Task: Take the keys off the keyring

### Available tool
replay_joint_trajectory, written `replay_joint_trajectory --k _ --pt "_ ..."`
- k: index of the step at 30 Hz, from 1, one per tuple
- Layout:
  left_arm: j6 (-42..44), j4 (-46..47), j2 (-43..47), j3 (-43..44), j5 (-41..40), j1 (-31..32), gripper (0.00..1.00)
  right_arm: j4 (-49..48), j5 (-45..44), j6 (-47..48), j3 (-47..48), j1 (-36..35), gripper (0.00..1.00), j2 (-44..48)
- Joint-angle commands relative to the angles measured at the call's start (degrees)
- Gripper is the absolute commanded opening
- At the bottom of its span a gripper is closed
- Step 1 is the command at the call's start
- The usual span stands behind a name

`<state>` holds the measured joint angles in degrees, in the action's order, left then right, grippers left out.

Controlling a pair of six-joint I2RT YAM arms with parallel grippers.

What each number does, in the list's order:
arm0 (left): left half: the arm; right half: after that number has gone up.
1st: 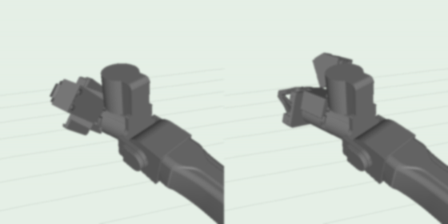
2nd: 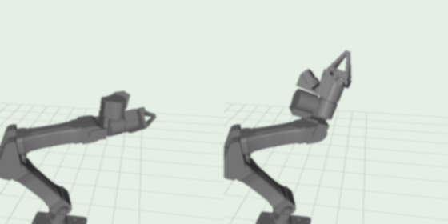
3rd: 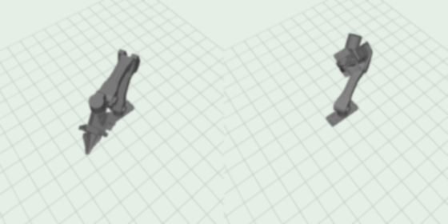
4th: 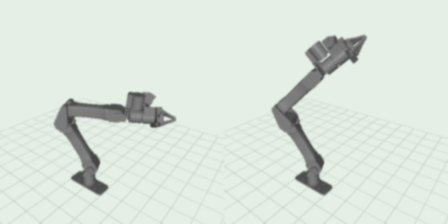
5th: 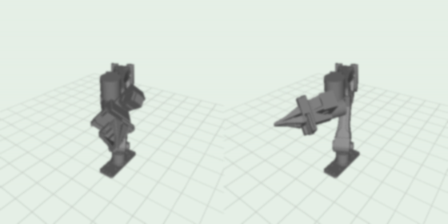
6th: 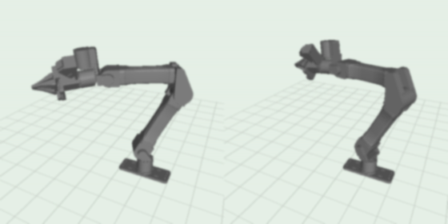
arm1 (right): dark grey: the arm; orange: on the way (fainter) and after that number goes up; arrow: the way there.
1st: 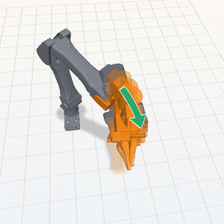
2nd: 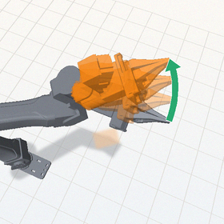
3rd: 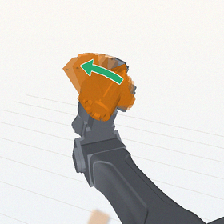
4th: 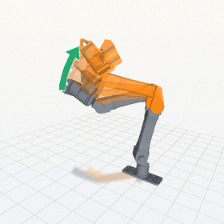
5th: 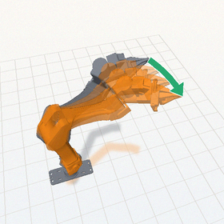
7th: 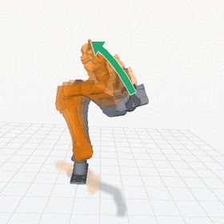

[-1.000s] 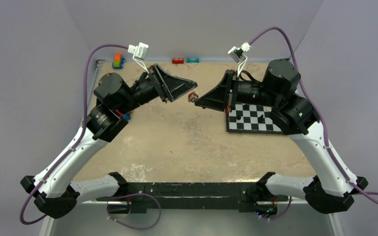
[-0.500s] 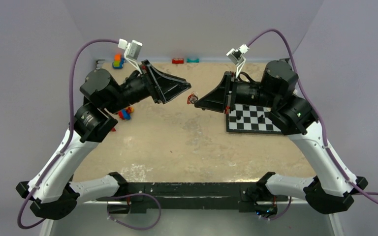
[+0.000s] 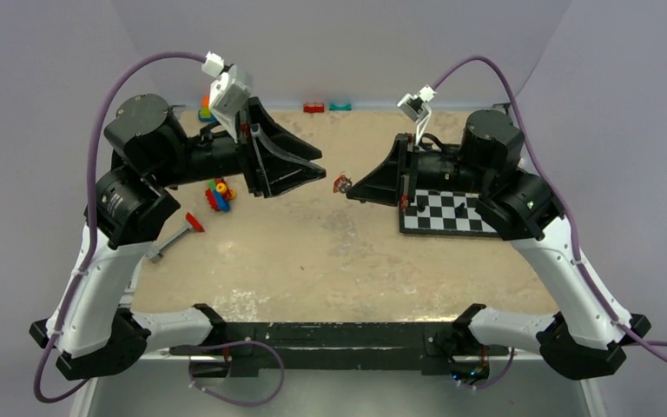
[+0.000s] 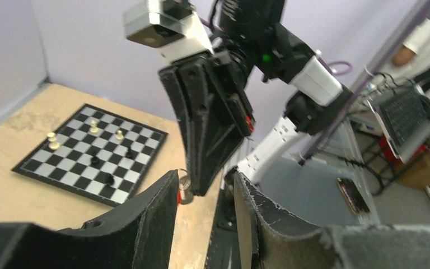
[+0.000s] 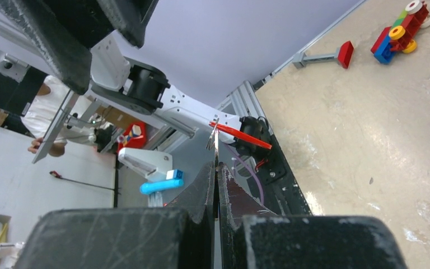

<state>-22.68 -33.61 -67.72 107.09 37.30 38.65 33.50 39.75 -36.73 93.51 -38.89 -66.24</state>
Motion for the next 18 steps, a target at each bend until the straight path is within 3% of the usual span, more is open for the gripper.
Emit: replay_joint_trajectory --k 1,4,8,18 --pt "8.9 -7.7 -2.4 5.2 14.2 -1.6 0.45 2.1 2.4 3.3 1.2 -0.1 0.00 0.9" --pt "11.2 -11.8 -5.1 10.0 21.5 -2.2 0.44 4.1 4.1 5.4 2.2 -0.2 0.00 0.4" --pt "13.6 -17.9 -8.5 15.1 22.5 -3.0 0.42 5.3 6.6 8.4 3.1 -0.2 0.00 0.1" --pt "11.7 -15.6 -10.7 11.9 22.9 -3.5 0.35 8.9 8.7 13.5 7.3 -0.2 0.00 -2.1"
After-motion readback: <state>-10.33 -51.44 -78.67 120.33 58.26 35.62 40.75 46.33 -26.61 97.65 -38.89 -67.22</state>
